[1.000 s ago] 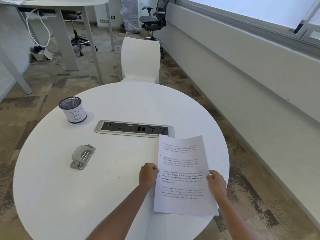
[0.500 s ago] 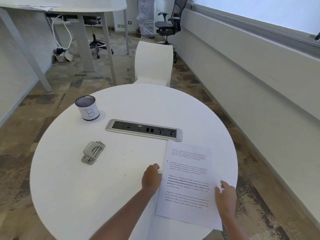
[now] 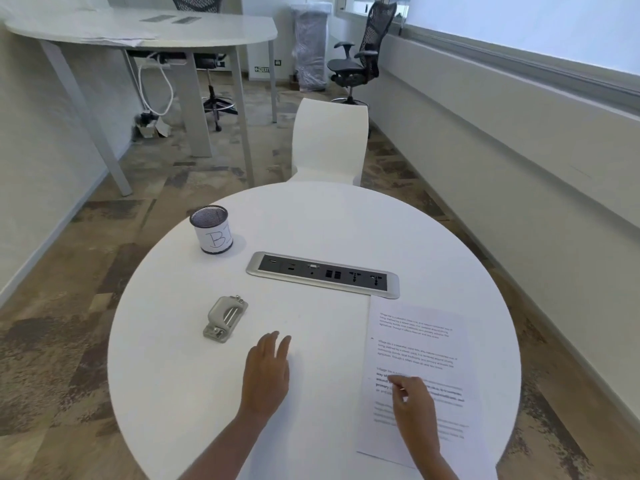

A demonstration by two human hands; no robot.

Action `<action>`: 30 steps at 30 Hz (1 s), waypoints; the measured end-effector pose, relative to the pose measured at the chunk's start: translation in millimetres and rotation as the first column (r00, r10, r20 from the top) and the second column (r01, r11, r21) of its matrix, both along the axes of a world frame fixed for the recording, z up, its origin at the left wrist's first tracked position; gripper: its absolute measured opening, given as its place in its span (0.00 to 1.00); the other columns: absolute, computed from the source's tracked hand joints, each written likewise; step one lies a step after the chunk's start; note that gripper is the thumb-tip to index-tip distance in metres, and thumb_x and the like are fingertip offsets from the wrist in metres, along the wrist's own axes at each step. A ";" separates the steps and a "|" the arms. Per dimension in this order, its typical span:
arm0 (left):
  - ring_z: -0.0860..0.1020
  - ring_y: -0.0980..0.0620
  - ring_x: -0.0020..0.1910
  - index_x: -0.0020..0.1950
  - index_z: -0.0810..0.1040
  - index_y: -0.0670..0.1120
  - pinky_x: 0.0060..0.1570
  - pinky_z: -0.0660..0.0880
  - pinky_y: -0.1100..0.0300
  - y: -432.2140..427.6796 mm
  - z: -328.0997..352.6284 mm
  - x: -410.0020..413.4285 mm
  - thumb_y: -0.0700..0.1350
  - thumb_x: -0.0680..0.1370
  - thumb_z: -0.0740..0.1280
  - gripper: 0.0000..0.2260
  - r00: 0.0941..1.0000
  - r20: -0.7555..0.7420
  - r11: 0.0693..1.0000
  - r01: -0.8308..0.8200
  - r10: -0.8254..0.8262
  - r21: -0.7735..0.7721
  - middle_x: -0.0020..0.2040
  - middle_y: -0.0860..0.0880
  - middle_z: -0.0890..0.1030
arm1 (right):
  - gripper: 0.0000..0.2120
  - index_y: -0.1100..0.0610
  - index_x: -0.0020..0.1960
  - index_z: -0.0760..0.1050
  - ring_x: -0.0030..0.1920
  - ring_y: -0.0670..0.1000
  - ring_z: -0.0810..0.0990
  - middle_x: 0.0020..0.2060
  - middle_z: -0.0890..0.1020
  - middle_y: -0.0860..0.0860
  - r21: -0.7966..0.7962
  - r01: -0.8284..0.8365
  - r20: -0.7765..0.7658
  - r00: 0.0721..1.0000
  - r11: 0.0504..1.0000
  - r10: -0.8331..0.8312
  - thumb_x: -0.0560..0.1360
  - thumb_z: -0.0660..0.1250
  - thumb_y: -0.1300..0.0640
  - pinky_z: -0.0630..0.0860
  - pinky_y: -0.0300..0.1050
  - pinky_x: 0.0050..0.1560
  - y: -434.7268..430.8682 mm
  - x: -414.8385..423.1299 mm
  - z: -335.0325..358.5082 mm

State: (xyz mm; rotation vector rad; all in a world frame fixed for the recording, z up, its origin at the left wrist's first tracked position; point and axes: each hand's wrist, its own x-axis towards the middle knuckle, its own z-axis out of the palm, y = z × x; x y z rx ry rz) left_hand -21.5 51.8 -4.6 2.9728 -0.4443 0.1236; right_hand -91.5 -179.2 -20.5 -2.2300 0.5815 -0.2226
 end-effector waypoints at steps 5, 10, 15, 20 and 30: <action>0.82 0.39 0.51 0.55 0.80 0.38 0.45 0.80 0.50 55.0 -2.3 9.9 0.44 0.71 0.54 0.21 0.990 -0.095 0.994 -0.109 0.109 0.007 0.54 0.36 0.82 | 0.09 0.64 0.49 0.79 0.46 0.55 0.78 0.45 0.80 0.60 -0.013 -0.094 -0.028 0.995 0.995 0.094 0.74 0.62 0.70 0.71 0.36 0.48 50.6 30.0 -1.0; 0.81 0.37 0.51 0.58 0.77 0.32 0.45 0.80 0.48 113.0 -7.3 33.9 0.45 0.76 0.52 0.23 0.971 -0.090 0.974 -0.225 0.221 -0.030 0.56 0.33 0.80 | 0.11 0.63 0.53 0.78 0.50 0.56 0.79 0.50 0.80 0.59 -0.006 -0.067 -0.082 0.994 0.998 0.067 0.75 0.60 0.68 0.71 0.42 0.51 94.0 70.5 -0.5; 0.81 0.35 0.52 0.57 0.77 0.31 0.46 0.80 0.44 154.0 -20.2 63.0 0.48 0.81 0.41 0.30 0.968 -0.124 0.975 -0.220 0.217 -0.012 0.55 0.32 0.80 | 0.12 0.63 0.57 0.77 0.53 0.57 0.78 0.53 0.79 0.60 -0.041 -0.019 -0.109 0.994 0.999 0.015 0.77 0.58 0.66 0.72 0.44 0.55 120.9 101.0 -3.3; 0.80 0.34 0.54 0.56 0.79 0.33 0.47 0.78 0.40 173.2 -34.5 96.1 0.51 0.81 0.37 0.35 0.976 -0.139 0.984 -0.174 0.167 -0.045 0.56 0.32 0.80 | 0.13 0.65 0.59 0.75 0.54 0.60 0.77 0.54 0.78 0.62 -0.112 0.060 -0.113 0.991 0.992 -0.073 0.77 0.58 0.66 0.73 0.50 0.56 135.4 126.4 -4.9; 0.75 0.35 0.62 0.63 0.75 0.36 0.60 0.71 0.38 185.9 -37.7 155.3 0.51 0.78 0.47 0.27 0.968 -0.211 0.971 -0.172 0.135 -0.167 0.64 0.34 0.75 | 0.10 0.65 0.53 0.77 0.48 0.60 0.78 0.49 0.79 0.61 -0.216 0.169 -0.150 0.967 0.962 -0.204 0.76 0.61 0.63 0.71 0.46 0.47 140.4 152.9 -7.8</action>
